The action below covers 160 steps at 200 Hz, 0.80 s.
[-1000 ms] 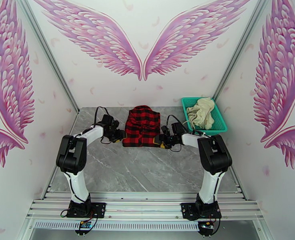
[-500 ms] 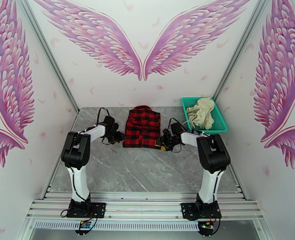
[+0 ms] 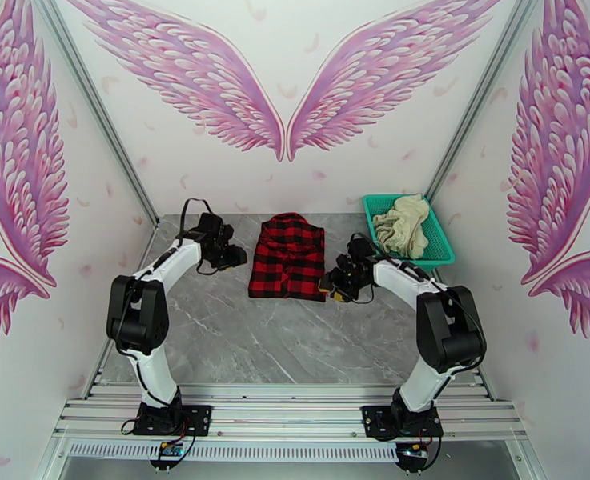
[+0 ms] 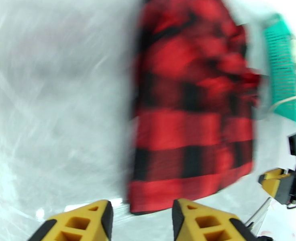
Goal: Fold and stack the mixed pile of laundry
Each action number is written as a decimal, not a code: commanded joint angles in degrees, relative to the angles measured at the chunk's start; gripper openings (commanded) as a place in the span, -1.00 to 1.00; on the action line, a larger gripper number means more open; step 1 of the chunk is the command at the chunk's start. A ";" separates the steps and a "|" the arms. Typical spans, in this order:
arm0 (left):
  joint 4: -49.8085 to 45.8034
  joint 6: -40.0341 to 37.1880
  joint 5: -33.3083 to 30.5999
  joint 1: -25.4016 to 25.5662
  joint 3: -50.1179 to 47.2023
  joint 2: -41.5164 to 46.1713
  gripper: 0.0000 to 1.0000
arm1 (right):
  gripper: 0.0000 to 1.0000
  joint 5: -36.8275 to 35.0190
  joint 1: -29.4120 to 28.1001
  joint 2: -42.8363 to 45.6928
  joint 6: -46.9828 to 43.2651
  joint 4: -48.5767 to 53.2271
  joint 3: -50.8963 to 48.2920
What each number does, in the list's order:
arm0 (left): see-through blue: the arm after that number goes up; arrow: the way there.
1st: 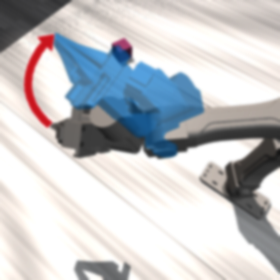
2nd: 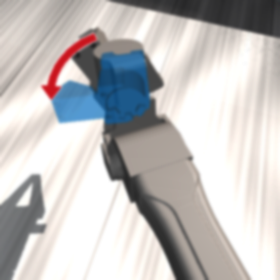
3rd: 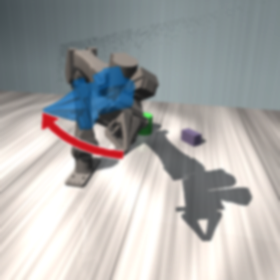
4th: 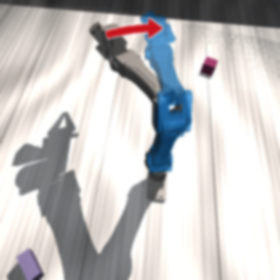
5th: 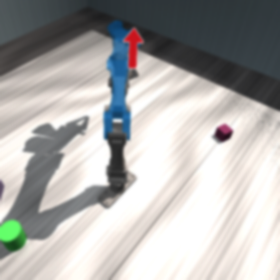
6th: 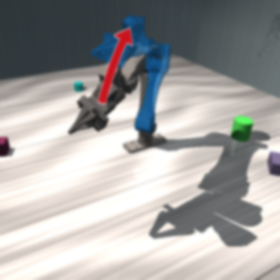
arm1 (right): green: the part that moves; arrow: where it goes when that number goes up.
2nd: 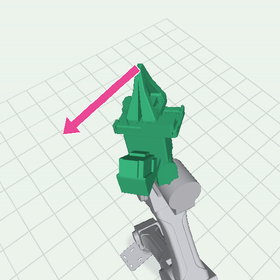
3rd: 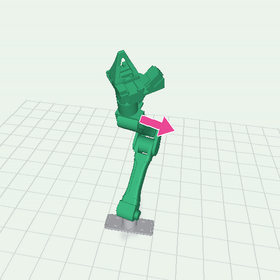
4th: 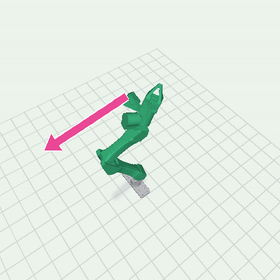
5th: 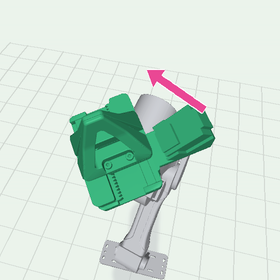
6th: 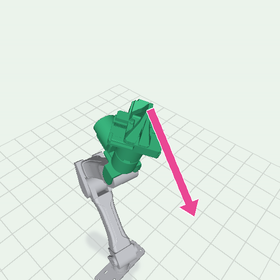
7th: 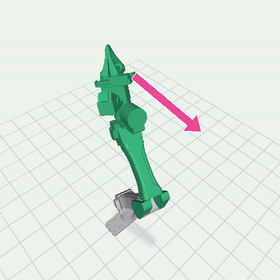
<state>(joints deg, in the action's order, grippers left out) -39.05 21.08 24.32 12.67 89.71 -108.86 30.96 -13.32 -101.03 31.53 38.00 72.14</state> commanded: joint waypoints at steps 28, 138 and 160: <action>6.32 1.31 6.14 4.68 9.71 -13.26 -0.41 | -0.35 -2.99 -2.01 -14.90 1.37 -3.49 16.36; 11.54 5.64 4.95 5.53 17.65 -26.07 -0.28 | -0.46 -12.81 -1.80 -30.50 -2.27 1.99 30.77; 7.71 3.79 4.19 4.93 17.70 -20.40 -0.17 | -0.32 -14.15 -1.71 -23.24 -3.54 4.34 28.57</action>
<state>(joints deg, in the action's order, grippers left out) -27.05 26.74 29.61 18.24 105.89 -135.92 21.15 -15.31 -131.70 30.81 36.47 102.80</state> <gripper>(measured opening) 0.392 0.306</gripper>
